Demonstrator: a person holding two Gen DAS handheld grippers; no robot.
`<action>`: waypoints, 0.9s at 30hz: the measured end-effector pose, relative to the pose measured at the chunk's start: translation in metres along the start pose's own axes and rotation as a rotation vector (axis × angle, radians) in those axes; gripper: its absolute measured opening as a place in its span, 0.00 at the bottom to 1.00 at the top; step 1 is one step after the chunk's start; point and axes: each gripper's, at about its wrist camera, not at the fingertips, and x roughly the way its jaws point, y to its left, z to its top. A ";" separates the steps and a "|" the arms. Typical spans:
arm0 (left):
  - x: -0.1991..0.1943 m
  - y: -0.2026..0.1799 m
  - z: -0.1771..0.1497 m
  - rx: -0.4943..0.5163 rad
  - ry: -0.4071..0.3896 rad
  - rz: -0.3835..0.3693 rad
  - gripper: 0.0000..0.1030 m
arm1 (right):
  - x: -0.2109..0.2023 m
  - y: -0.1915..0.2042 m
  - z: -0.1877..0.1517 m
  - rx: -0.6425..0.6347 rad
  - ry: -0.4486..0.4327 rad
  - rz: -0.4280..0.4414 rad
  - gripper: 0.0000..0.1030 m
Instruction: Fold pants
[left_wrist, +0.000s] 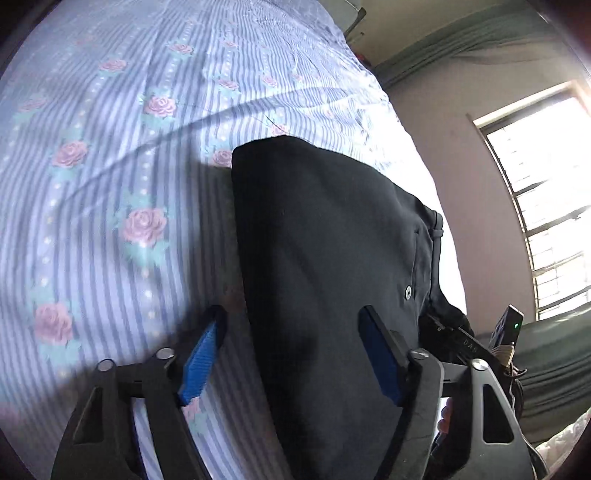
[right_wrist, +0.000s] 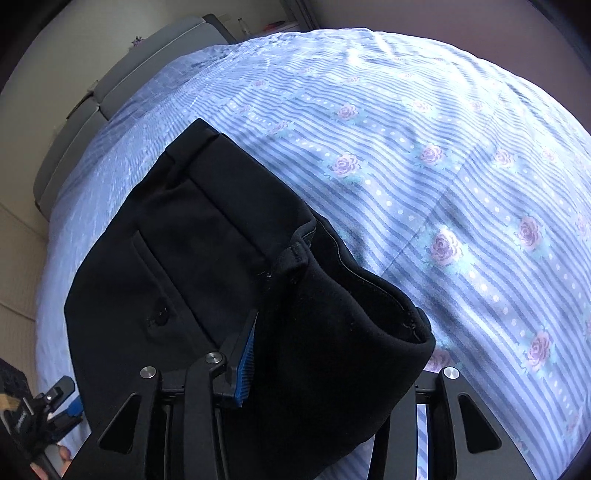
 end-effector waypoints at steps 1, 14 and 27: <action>0.003 0.001 0.003 -0.003 0.002 -0.023 0.61 | 0.001 0.001 0.000 -0.005 0.001 -0.007 0.41; 0.042 0.000 0.040 -0.045 0.087 -0.189 0.42 | 0.006 0.006 0.007 -0.027 0.013 -0.014 0.41; 0.037 -0.078 0.037 0.052 0.100 0.184 0.21 | -0.002 -0.014 0.011 0.001 0.092 0.099 0.34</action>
